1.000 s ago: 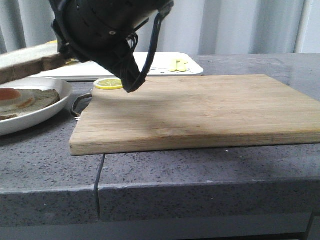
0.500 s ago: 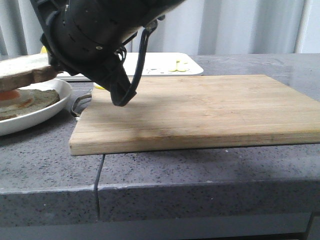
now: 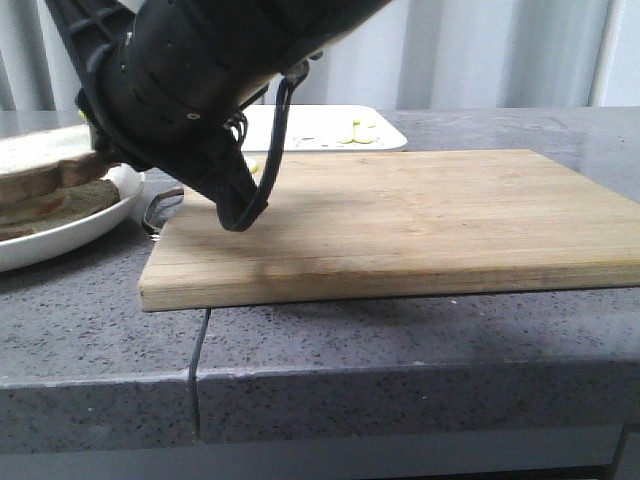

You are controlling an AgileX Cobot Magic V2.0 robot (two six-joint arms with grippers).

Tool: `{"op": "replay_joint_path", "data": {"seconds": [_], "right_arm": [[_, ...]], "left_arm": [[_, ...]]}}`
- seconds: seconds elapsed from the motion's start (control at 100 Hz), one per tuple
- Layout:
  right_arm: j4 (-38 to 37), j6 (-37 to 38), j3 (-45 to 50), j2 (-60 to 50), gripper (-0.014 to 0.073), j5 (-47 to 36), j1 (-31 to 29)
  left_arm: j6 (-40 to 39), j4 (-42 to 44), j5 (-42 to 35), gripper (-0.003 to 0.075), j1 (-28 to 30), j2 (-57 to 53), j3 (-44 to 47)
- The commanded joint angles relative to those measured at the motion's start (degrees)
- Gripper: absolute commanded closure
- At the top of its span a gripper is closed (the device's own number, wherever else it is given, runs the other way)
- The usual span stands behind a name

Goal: Place bread and move sandwich to tray
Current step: 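Lower the bread onto the fried egg toast and open the right gripper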

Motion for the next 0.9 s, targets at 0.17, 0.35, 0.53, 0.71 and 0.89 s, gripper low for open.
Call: {"op": "replay_joint_path", "data": {"seconds": [0.17,0.35,0.53,0.71,0.89], "right_arm": [[-1.5,-0.2,-2.1,-2.5,0.0625,-1.7,0.0],[-2.7,-0.2,-2.1,-2.5,0.0442,-1.7,0.0],[-2.7,-0.2,-2.1,-2.5,0.0390,-2.4,0.0],[-4.1,-0.2,-2.1,-2.6,0.0390,-4.1,0.0],[-8.5,-0.2,-2.1,-5.0,0.0390,-6.8,0.0]], "left_arm": [[-0.4,-1.0,-4.2,0.0446,0.1,0.6,-2.1],[-0.4,-1.0,-4.2,0.0446,0.1,0.6,-2.1],[-0.4,-1.0,-4.2,0.0446,0.1,0.6,-2.1],[-0.4,-1.0,-4.2,0.0446,0.1,0.6,-2.1],[-0.4,-1.0,-4.2,0.0446,0.1,0.6,-2.1]]}}
